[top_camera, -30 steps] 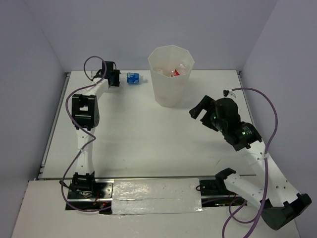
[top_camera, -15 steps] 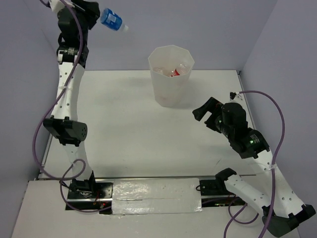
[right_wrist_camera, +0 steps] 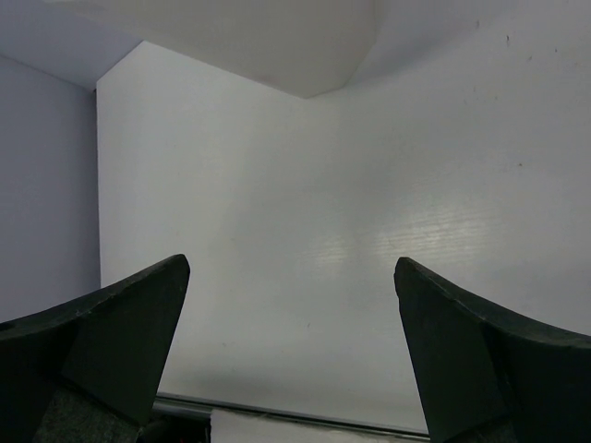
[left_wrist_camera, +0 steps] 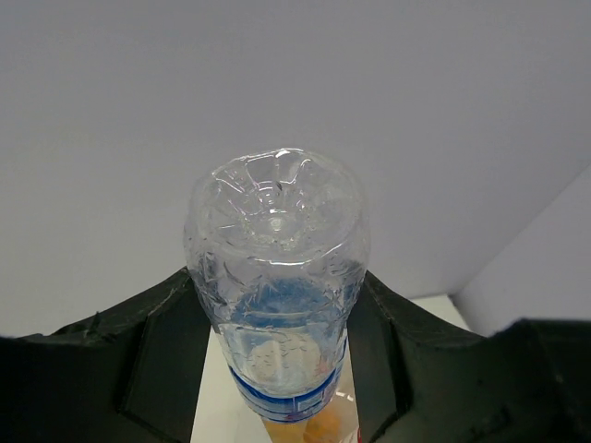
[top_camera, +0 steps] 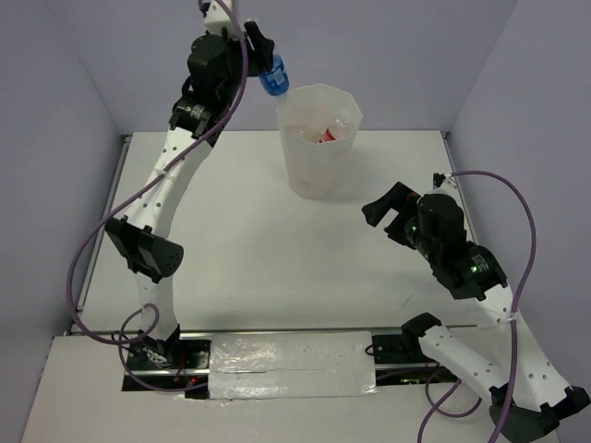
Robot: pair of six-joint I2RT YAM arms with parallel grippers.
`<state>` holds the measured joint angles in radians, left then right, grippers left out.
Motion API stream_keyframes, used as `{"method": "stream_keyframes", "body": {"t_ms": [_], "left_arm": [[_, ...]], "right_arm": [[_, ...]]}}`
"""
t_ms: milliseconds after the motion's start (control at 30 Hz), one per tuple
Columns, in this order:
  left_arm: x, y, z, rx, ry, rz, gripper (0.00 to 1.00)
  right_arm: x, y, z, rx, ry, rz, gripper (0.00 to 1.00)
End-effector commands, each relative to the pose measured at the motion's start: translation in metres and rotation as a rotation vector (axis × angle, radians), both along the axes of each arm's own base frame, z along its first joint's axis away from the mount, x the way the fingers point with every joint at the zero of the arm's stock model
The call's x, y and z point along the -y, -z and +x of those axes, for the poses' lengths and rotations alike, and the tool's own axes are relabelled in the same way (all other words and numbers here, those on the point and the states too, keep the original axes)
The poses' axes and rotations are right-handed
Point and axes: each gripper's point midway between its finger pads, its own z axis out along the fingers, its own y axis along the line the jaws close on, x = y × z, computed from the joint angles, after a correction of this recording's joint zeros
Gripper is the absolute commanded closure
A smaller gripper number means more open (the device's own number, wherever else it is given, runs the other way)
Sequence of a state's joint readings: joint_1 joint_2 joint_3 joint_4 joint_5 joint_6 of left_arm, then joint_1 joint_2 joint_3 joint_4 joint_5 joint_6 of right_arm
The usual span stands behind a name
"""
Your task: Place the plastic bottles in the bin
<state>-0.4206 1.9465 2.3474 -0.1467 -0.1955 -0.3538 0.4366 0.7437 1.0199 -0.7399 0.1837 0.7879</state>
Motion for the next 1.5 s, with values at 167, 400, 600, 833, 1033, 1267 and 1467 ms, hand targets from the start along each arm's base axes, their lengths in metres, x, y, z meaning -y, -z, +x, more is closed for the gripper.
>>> {"method": "stream_keyframes", "body": {"t_ms": [167,400,600,833,1033,1267,1467], "left_arm": [[0.044,0.02,-0.005,0.004,0.091,0.065,0.43],[0.069,0.066,0.003,-0.083,0.146,0.034,0.41],[0.084,0.083,0.002,-0.122,0.195,0.019,0.01],[0.083,0.02,-0.036,-0.013,0.254,-0.003,0.0],[0.048,-0.013,-0.084,0.003,0.225,-0.036,0.01],[-0.037,0.041,-0.138,-0.142,-0.039,0.071,0.0],[-0.112,0.106,-0.189,-0.28,-0.272,0.114,0.01]], "right_arm": [[0.004,-0.01,-0.007,0.029,0.005,-0.001,0.0],[0.002,-0.005,-0.005,0.017,0.0,-0.001,0.0],[0.003,0.004,-0.006,-0.004,0.003,-0.013,0.0],[0.006,0.001,-0.007,0.004,0.015,-0.017,0.0],[0.028,-0.002,-0.008,0.012,0.097,-0.091,0.0],[0.096,0.004,-0.016,-0.04,0.351,-0.362,0.0],[0.095,0.015,-0.014,-0.028,0.35,-0.358,0.0]]}}
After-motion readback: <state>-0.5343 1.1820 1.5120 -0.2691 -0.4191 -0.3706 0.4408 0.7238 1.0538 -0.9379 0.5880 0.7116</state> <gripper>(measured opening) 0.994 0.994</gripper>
